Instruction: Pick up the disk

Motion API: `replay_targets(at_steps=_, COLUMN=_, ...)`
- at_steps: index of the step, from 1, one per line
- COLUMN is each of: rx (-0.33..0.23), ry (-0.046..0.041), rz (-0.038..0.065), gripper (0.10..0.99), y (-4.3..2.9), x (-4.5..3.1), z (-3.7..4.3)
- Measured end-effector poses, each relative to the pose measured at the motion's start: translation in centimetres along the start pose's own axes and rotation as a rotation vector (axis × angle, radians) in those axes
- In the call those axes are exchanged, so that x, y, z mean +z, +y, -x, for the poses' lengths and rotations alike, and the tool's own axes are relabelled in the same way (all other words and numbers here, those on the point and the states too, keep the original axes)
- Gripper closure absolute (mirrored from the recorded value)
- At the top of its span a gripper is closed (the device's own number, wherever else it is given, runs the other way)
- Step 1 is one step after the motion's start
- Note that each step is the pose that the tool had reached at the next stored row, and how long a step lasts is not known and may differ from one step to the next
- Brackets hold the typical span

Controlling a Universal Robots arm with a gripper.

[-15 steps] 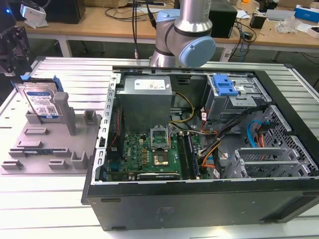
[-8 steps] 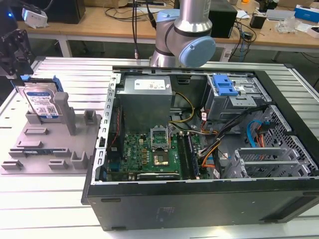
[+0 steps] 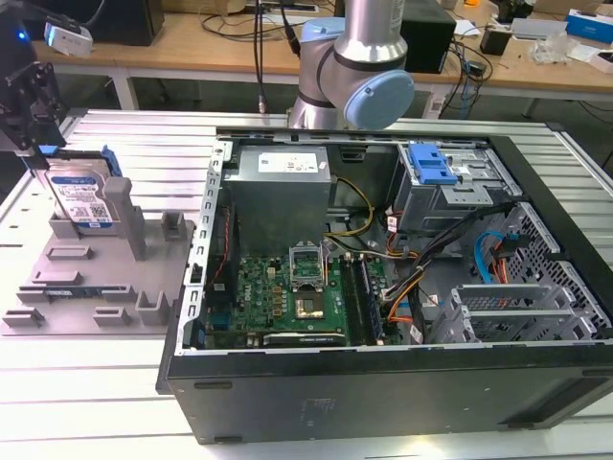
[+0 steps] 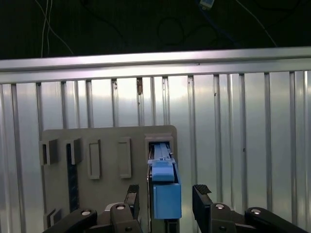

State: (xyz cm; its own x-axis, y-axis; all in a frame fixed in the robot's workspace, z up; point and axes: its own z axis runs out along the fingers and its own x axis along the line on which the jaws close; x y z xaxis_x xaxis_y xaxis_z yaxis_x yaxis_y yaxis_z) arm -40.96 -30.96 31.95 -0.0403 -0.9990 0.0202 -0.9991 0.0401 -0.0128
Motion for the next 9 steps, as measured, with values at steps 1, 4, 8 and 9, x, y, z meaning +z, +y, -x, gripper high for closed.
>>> replay_targets(at_steps=1, rx=0.000, ry=0.0000, rz=0.000, gripper=0.529, y=0.01, x=0.09, z=0.00)
replay_targets(at_steps=4, rx=0.000, ry=0.0000, rz=0.000, gripper=0.529, y=0.03, x=0.40, z=0.00)
replay_targets(at_steps=8, rx=0.000, ry=0.0000, rz=0.000, gripper=0.529, y=0.07, x=0.73, z=0.01)
replay_targets(at_steps=9, rx=0.000, ry=0.0000, rz=0.000, gripper=0.529, y=0.08, x=0.79, z=0.01)
